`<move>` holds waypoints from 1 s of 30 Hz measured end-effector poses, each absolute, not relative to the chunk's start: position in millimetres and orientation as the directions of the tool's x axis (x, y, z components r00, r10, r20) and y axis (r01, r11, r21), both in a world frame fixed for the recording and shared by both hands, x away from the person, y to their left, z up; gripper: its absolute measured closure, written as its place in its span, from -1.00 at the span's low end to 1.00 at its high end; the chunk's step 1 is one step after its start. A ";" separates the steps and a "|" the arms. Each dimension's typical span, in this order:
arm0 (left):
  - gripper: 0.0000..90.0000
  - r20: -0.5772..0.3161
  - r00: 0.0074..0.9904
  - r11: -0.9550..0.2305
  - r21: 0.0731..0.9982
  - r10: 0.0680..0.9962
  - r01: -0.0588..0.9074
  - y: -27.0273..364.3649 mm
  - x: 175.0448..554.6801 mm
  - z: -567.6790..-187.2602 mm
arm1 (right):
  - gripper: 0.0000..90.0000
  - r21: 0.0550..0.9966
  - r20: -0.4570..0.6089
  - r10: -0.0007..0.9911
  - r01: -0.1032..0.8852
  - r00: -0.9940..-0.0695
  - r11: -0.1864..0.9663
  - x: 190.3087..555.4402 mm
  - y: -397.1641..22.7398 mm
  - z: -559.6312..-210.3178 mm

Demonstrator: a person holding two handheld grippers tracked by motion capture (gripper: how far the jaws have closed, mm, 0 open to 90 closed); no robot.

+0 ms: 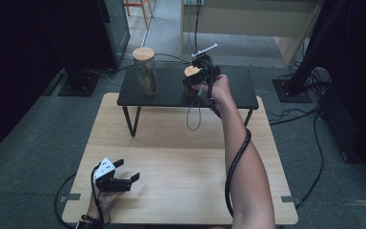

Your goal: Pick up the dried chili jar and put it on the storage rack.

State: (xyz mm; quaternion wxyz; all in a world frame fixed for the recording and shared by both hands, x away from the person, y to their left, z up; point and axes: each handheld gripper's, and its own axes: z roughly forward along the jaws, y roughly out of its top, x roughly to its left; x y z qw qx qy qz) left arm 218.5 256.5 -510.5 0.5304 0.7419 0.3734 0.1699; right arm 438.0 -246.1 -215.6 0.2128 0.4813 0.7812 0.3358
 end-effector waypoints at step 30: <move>-0.90 -0.147 0.650 -0.151 0.913 0.745 0.380 255.2 217.4 -510.4 | -0.97 0.758 -0.026 0.902 0.580 -0.432 0.300 389.3 -299.1 -208.0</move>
